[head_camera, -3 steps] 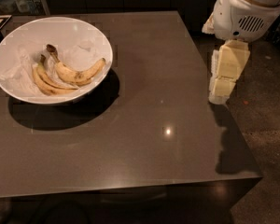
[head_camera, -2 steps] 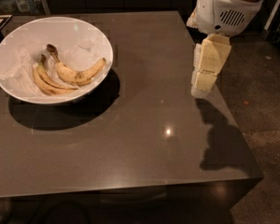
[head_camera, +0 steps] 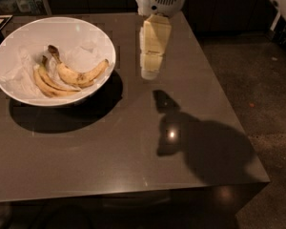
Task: Pick banana from white bowl
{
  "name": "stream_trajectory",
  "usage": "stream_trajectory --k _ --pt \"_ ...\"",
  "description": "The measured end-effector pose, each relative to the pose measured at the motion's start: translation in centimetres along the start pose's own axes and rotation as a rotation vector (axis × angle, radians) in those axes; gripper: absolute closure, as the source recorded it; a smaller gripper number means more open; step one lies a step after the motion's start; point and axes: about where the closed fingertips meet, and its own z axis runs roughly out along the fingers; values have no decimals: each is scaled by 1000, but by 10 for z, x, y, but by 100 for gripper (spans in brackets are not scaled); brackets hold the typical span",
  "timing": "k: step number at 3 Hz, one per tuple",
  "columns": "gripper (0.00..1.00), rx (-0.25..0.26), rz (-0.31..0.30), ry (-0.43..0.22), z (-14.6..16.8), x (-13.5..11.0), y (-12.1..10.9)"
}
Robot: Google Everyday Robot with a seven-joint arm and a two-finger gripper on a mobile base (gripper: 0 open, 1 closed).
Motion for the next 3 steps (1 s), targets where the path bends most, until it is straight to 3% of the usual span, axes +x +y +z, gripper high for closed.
stream_trajectory --k 2,3 --pt "0 48 -27 -27 13 -34 -11" --pt "0 43 -62 0 33 -68 -25"
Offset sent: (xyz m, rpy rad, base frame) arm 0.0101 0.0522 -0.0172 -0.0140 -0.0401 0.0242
